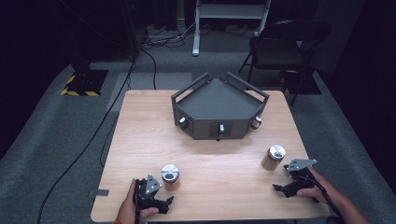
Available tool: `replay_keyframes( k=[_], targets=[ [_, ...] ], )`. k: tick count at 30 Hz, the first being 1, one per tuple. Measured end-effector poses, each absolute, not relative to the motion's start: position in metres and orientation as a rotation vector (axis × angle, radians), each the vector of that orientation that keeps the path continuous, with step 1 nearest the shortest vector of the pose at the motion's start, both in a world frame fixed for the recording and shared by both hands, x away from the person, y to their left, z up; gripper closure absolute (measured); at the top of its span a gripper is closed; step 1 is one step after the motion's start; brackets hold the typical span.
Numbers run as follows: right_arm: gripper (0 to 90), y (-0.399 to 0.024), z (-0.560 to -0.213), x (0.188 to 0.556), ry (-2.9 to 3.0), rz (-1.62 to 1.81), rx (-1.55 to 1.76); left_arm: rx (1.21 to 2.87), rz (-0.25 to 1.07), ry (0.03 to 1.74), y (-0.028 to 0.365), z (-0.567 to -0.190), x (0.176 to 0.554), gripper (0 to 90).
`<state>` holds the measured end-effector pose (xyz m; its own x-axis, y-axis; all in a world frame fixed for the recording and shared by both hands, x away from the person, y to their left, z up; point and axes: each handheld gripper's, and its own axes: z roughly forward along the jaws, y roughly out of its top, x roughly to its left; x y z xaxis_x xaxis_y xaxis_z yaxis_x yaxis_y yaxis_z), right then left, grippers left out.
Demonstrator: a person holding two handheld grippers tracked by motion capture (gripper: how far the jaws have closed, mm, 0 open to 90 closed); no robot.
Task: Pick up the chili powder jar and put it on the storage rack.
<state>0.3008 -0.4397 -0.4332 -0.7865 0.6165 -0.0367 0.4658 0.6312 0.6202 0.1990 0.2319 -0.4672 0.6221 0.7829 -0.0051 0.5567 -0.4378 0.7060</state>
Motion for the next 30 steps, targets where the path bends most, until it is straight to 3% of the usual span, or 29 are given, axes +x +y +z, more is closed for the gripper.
replay_keyframes(
  k=[30],
  targets=[
    [0.0, -0.4389, -0.4321, 0.2985, 2.613, 0.879, 0.884, 2.156, 0.429, 1.052, 0.2323, -0.4672, 0.1974, 0.2]
  ],
)
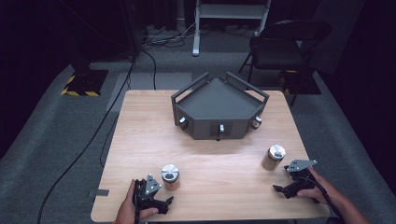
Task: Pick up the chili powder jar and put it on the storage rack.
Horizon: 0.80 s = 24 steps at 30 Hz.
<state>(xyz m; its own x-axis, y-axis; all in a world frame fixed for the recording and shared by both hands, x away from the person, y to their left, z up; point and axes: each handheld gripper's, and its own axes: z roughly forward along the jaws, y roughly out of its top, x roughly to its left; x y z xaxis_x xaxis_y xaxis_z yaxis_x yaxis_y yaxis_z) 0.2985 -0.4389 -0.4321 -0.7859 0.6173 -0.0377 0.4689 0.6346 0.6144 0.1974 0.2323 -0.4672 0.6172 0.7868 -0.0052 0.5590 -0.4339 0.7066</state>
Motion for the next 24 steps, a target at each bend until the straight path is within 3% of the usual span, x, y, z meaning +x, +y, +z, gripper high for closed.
replay_keyframes(
  k=[13, 24],
  targets=[
    [0.0, -0.439, -0.432, 0.299, 2.614, 0.878, 0.884, 2.153, 0.415, 1.06, 0.231, -0.46, 0.198, 1.3],
    [0.0, -0.439, -0.432, 0.3, 2.618, 0.876, 0.879, 2.152, 0.489, 1.016, 0.223, -0.445, 0.194, 1.3]
  ],
)
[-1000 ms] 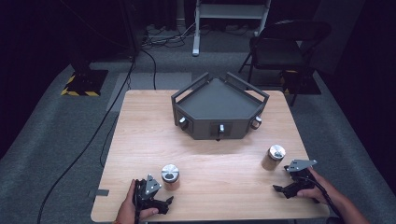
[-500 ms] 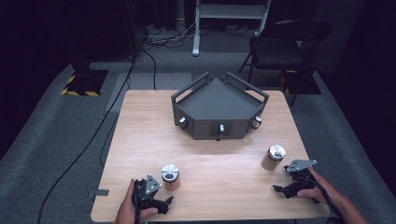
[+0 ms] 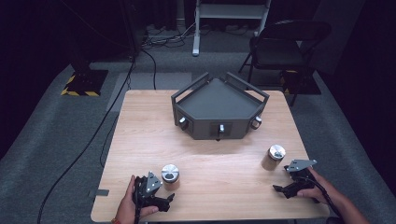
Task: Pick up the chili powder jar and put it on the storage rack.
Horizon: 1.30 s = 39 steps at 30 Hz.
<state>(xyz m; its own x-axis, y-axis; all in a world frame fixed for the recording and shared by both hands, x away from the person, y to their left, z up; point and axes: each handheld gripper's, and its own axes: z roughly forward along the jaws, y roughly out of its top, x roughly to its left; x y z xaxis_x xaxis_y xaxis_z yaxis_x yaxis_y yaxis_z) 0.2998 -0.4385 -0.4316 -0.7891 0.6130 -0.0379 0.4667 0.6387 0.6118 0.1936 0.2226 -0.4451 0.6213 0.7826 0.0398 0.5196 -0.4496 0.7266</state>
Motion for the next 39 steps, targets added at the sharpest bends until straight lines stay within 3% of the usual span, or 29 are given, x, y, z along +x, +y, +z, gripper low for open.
replay_keyframes(
  k=[13, 28, 39],
  targets=[
    [0.0, -0.437, -0.432, 0.301, 2.622, 0.88, 0.874, 2.145, 0.48, 0.983, 0.215, -0.432, 0.202, 1.2],
    [0.0, -0.437, -0.432, 0.302, 2.625, 0.882, 0.866, 2.036, 0.421, 0.991, 0.221, -0.442, 0.213, 2.8],
    [0.0, -0.437, -0.433, 0.301, 2.622, 0.889, 0.861, 1.987, 0.372, 0.974, 0.225, -0.452, 0.222, 10.6]
  ],
)
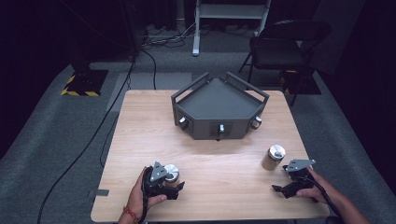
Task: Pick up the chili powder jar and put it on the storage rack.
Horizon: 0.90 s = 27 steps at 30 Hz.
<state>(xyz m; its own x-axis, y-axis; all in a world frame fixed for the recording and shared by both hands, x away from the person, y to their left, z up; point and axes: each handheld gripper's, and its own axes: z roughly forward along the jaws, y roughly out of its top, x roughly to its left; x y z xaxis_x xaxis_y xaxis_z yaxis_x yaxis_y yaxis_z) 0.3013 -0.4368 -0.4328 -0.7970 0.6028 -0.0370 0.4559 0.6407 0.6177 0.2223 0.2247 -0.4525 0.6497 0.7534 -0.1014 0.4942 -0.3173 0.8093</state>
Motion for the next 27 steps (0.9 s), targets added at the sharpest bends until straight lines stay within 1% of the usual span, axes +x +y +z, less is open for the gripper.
replay_keyframes(
  k=[1, 2, 4, 5, 14, 23, 27],
  targets=[
    [0.0, -0.437, -0.433, 0.301, 2.622, 0.89, 0.861, 1.975, 0.373, 0.966, 0.225, -0.455, 0.222, 12.1],
    [0.0, -0.437, -0.433, 0.301, 2.622, 0.889, 0.86, 1.96, 0.371, 0.97, 0.227, -0.456, 0.221, 19.0],
    [0.0, -0.437, -0.433, 0.301, 2.622, 0.891, 0.86, 1.941, 0.371, 0.978, 0.229, -0.46, 0.221, 23.8],
    [0.0, -0.437, -0.433, 0.301, 2.622, 0.892, 0.86, 1.938, 0.369, 0.979, 0.23, -0.461, 0.222, 27.7],
    [0.0, -0.437, -0.433, 0.301, 2.621, 0.893, 0.86, 1.933, 0.404, 0.994, 0.224, -0.461, 0.218, 29.6],
    [0.0, -0.437, -0.433, 0.301, 2.62, 0.893, 0.861, 1.937, 0.401, 1.001, 0.226, -0.455, 0.221, 31.2],
    [0.0, -0.437, -0.433, 0.301, 2.62, 0.894, 0.861, 1.953, 0.378, 0.992, 0.227, -0.452, 0.222, 31.3]
  ],
)
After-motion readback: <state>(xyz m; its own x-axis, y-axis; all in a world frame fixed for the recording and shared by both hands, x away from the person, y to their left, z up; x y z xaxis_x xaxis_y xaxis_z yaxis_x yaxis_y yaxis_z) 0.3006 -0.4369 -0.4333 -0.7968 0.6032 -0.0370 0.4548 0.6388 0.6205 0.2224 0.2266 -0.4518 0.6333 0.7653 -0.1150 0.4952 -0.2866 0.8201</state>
